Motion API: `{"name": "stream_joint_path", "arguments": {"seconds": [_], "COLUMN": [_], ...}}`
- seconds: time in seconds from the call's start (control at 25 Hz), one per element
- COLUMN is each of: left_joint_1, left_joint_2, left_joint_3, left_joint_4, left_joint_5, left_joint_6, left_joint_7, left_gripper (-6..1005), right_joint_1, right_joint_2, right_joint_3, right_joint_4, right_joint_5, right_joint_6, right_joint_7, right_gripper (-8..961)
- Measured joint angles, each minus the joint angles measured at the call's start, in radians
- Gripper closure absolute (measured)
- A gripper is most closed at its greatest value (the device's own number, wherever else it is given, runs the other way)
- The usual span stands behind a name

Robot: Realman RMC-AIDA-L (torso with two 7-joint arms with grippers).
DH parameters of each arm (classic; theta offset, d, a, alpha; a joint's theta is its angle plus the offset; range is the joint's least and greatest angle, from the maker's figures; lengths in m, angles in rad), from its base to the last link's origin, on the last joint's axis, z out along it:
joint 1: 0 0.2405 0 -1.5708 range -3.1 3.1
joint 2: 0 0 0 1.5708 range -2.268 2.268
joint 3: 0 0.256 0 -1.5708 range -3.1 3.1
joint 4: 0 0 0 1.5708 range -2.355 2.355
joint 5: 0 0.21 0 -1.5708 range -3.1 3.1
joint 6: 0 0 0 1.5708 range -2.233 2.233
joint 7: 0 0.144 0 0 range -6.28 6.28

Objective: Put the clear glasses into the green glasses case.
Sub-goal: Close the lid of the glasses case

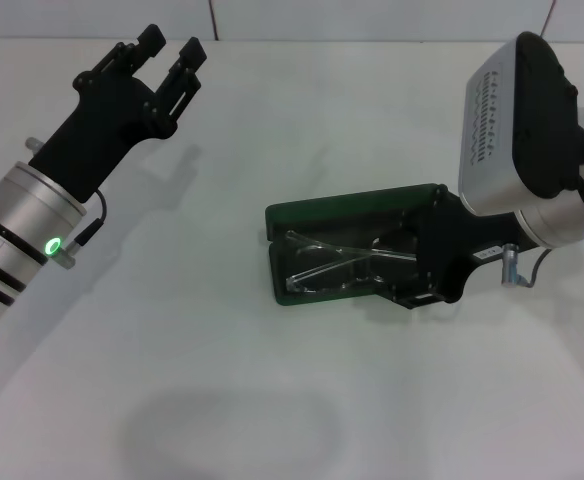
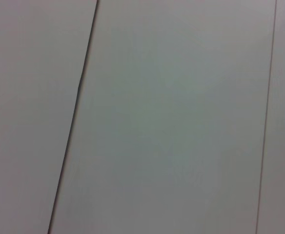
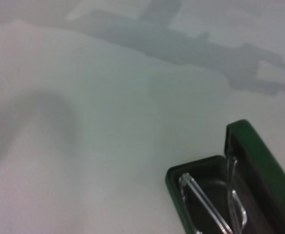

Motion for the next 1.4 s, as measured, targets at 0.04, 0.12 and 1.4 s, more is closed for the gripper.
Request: {"name": "stream_joint_path", "arguments": {"seconds": [0.04,0.12,1.4], "left_joint_1": [0.000,0.000,0.001], "left_joint_2": [0.000,0.000,-0.001], "left_joint_3": [0.000,0.001,-0.005], "left_joint_4": [0.000,0.000,0.000], "left_joint_5": [0.000,0.001,-0.004], "left_joint_6": [0.000,0.000,0.000], "left_joint_7": [0.000,-0.001,0.005], "left_gripper": [469,469,469], "right_joint_1": [0.001,0.009,0.128], "right_joint_2": [0.000,0.000,0.008], "right_joint_3": [0.000,0.001,-0.067], "right_joint_4": [0.002,0.016,0.207], "right_joint_5": [0.000,-0.002,-0.012], "right_joint_6": [-0.001,-0.002,0.091], "right_joint_7": [0.000,0.000,-0.016], "right_gripper": [397,396,395]}}
